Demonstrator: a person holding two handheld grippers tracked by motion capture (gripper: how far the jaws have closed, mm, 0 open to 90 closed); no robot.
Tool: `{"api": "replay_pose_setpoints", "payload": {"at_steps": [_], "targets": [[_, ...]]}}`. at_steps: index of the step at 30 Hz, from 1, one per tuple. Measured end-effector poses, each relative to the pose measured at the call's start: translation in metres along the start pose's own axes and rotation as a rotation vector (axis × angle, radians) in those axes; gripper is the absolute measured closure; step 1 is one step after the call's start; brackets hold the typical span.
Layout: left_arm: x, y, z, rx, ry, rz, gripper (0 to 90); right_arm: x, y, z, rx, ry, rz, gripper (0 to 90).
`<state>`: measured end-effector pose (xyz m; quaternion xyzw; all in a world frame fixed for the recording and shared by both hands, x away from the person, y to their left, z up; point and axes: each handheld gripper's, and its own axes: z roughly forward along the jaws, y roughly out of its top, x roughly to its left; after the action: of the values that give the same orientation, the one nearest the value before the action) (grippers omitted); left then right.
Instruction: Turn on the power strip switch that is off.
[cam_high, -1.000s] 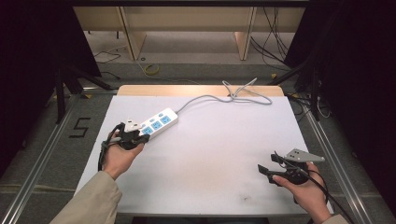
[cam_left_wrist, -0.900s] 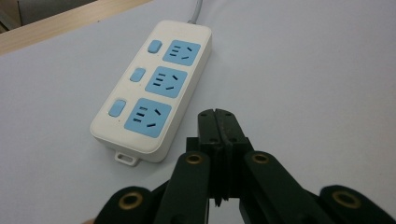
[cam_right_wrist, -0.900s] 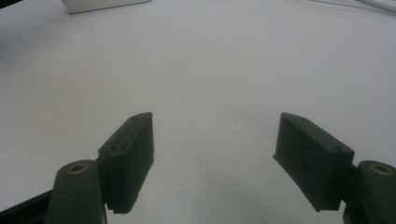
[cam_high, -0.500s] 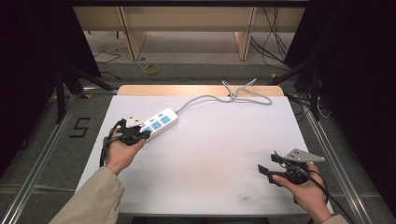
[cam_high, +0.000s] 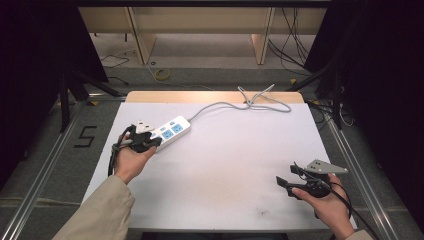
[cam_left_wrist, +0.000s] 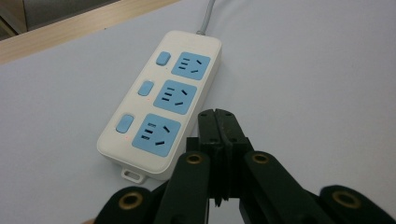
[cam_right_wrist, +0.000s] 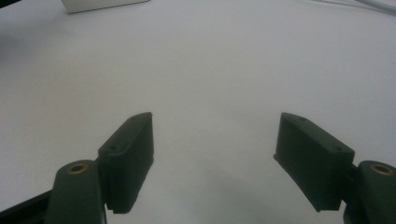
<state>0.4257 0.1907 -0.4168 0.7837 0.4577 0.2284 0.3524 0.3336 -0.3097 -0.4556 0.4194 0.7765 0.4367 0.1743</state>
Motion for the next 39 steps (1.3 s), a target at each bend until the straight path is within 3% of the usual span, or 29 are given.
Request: {"api": "replay_pose_setpoints", "payload": {"at_steps": [28, 39], "targets": [[0.002, 0.011, 0.013, 0.007, 0.008, 0.008, 89.8, 0.001, 0.0, 0.001, 0.003, 0.001, -0.007, 28.3], [0.002, 0.019, 0.021, 0.021, 0.012, 0.03, 89.8, 0.003, 0.0, 0.0, 0.003, 0.002, -0.01, 28.2]]}}
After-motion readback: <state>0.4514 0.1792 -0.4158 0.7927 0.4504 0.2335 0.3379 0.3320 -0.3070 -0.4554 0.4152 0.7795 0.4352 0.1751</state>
